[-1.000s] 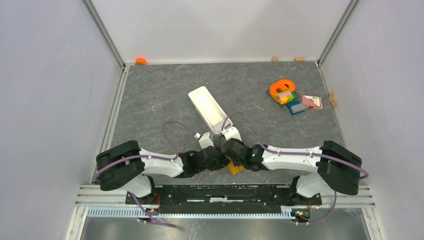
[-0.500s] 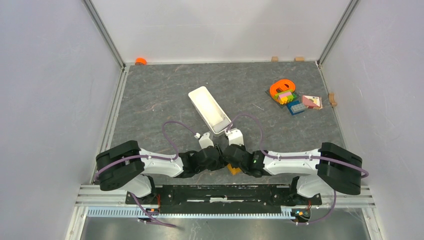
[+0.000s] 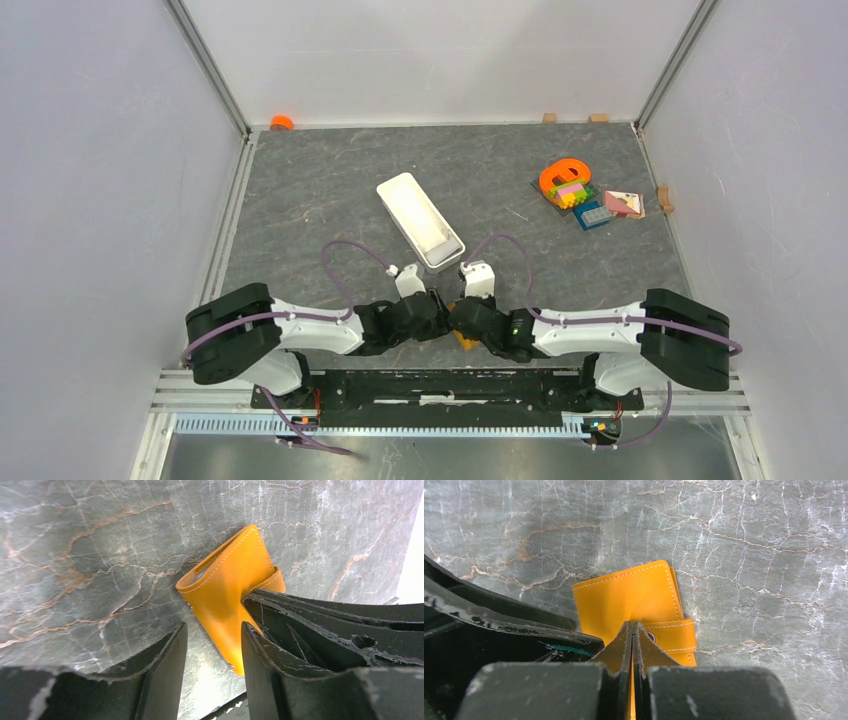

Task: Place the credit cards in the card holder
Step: Close the card holder at the center of the board, then reset both arms

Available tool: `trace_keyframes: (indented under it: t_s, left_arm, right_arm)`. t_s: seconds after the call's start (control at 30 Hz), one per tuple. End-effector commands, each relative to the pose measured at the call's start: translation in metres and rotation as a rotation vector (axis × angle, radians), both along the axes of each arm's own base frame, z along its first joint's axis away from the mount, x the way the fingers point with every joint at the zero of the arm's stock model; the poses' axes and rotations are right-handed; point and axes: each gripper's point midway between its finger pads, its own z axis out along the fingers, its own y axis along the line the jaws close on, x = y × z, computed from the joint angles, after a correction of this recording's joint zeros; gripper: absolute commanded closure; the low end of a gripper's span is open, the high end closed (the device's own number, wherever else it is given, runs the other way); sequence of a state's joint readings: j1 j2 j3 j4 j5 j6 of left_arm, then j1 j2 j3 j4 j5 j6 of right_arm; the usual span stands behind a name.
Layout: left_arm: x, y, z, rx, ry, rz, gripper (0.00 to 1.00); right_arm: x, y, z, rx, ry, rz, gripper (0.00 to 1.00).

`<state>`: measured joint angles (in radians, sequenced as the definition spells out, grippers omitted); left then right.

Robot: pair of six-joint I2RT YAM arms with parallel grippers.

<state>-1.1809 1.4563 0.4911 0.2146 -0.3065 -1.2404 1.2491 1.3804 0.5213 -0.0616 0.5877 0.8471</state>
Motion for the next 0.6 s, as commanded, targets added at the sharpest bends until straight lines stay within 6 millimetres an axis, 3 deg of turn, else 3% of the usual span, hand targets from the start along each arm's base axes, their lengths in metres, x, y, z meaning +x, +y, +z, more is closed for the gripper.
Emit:
trace_keyframes:
  t_s: [0.0, 0.17, 0.3, 0.4, 0.57]
  left_arm:
    - [0.0, 0.039, -0.014, 0.205, -0.047, -0.019, 0.43]
    - [0.009, 0.052, 0.019, 0.218, -0.134, -0.028, 0.24]
    - [0.018, 0.07, 0.041, 0.224, -0.146, -0.047, 0.09]
    - [0.03, 0.091, 0.053, 0.268, -0.122, -0.066, 0.0]
    - [0.065, 0.128, 0.079, 0.288, -0.08, -0.057, 0.0]
  right_arm:
    - [-0.037, -0.058, -0.032, -0.309, 0.188, 0.092, 0.97]
    - [-0.004, -0.03, 0.027, -0.217, 0.075, 0.112, 0.77]
    - [0.019, -0.019, 0.076, -0.139, -0.017, 0.128, 0.51]
    - [0.039, -0.028, 0.092, -0.113, -0.046, 0.107, 0.38]
    - [0.077, -0.068, 0.091, -0.137, -0.054, 0.041, 0.22]
